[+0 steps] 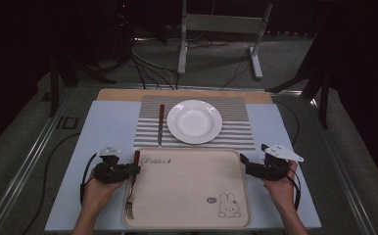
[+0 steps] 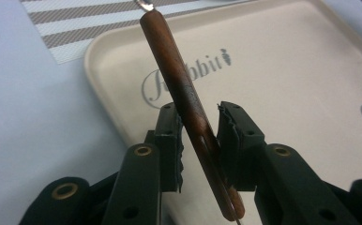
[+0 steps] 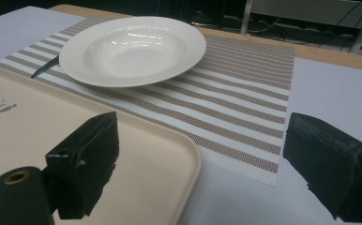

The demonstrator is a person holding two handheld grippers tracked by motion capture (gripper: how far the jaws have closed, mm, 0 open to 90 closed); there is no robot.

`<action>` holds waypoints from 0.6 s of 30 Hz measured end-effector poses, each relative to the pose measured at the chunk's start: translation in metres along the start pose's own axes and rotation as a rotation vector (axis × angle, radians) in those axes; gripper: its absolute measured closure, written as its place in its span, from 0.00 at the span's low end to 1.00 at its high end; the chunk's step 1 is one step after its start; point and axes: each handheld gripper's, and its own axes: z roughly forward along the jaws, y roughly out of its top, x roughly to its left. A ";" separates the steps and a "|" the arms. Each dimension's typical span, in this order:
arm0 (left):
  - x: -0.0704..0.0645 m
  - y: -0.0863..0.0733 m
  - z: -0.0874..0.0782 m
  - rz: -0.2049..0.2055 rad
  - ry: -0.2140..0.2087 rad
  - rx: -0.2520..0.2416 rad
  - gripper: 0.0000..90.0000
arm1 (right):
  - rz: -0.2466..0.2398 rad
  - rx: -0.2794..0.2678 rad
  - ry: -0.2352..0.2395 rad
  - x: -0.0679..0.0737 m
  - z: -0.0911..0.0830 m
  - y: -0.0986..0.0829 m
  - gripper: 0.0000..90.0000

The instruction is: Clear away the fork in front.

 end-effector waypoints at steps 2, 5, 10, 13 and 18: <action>0.001 0.000 0.000 -0.005 0.008 0.001 0.74 | -0.002 0.000 -0.001 0.000 0.000 0.000 0.12; 0.003 -0.001 -0.002 -0.018 0.028 -0.005 0.73 | -0.002 -0.001 -0.001 0.000 -0.001 0.000 0.12; 0.005 -0.001 -0.010 -0.030 0.056 -0.058 0.68 | 0.002 0.000 0.001 0.000 -0.002 0.000 0.12; 0.004 0.000 -0.019 -0.024 0.067 -0.142 0.57 | 0.003 -0.002 0.004 0.000 -0.003 -0.001 0.12; -0.002 0.005 -0.039 0.020 0.142 -0.282 0.47 | 0.006 -0.003 0.005 -0.001 -0.007 -0.005 0.12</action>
